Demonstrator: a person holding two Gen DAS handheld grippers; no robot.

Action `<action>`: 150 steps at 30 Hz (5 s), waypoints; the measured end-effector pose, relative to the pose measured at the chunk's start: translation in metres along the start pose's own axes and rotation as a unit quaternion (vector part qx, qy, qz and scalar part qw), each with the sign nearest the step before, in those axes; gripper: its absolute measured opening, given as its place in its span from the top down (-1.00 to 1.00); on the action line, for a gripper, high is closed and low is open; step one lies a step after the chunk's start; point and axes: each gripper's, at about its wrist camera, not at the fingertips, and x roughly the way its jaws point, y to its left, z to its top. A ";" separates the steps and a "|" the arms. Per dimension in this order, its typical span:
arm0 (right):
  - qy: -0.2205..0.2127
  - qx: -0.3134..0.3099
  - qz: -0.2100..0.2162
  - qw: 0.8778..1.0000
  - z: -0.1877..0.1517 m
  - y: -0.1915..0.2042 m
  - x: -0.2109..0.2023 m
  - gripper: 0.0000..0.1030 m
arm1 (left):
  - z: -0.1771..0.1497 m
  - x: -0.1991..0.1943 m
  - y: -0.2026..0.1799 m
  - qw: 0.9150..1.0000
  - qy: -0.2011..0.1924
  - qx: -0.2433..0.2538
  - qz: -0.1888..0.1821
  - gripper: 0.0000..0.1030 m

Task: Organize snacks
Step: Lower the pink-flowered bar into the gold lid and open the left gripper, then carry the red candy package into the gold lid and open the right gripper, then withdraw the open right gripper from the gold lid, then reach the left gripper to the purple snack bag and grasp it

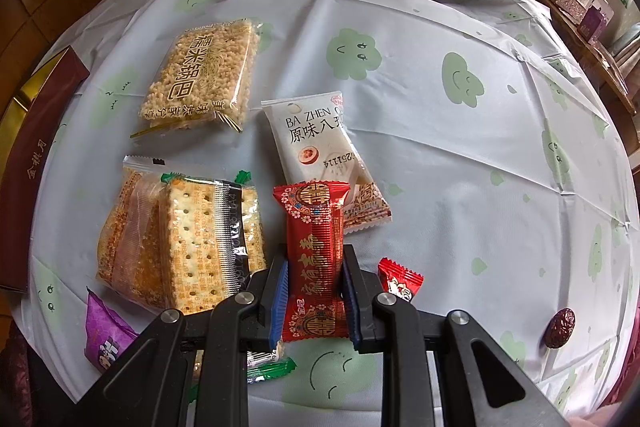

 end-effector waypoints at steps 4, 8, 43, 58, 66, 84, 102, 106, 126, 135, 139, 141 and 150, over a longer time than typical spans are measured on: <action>-0.003 -0.002 -0.004 1.000 -0.001 0.001 0.000 0.54 | -0.005 -0.005 0.004 1.000 -0.003 0.000 0.004 0.41; -0.005 -0.003 -0.008 1.000 -0.002 0.003 0.000 0.54 | -0.009 -0.009 0.007 1.000 -0.006 0.001 0.008 0.41; -0.079 0.024 0.040 0.996 -0.009 0.055 -0.084 0.56 | -0.014 -0.022 0.033 0.999 -0.027 -0.025 0.019 0.41; -0.072 -0.040 0.241 0.967 -0.003 0.204 -0.108 0.55 | -0.009 -0.028 0.052 0.997 -0.045 -0.050 0.040 0.41; -0.056 -0.067 0.246 0.965 0.004 0.256 -0.099 0.51 | -0.003 -0.029 0.077 0.993 -0.052 -0.083 0.059 0.41; -0.085 -0.080 0.195 0.974 -0.009 0.246 -0.097 0.36 | -0.006 -0.027 0.065 0.995 -0.050 -0.061 0.056 0.41; -0.123 -0.027 0.082 0.989 -0.020 0.127 -0.108 0.36 | -0.008 -0.033 0.032 0.997 -0.056 -0.003 0.047 0.41; -0.129 -0.010 0.045 0.991 -0.019 0.091 -0.111 0.36 | -0.007 -0.034 0.021 0.997 -0.057 0.014 0.045 0.41; -0.133 0.167 -0.047 0.976 -0.024 -0.067 -0.088 0.36 | -0.013 -0.033 -0.076 0.990 -0.040 0.137 -0.010 0.37; -0.135 0.193 -0.037 0.971 -0.026 -0.072 -0.090 0.36 | -0.021 -0.024 -0.112 0.984 -0.022 0.172 -0.031 0.37; -0.128 0.200 -0.039 0.971 -0.027 -0.075 -0.087 0.36 | -0.023 -0.018 -0.123 0.983 -0.010 0.178 -0.038 0.37; -0.122 0.202 -0.045 0.971 -0.027 -0.076 -0.086 0.36 | -0.024 -0.014 -0.129 0.982 -0.003 0.181 -0.043 0.37; -0.116 0.205 -0.037 0.971 -0.029 -0.077 -0.083 0.36 | -0.040 0.004 -0.165 0.971 0.030 0.221 -0.087 0.37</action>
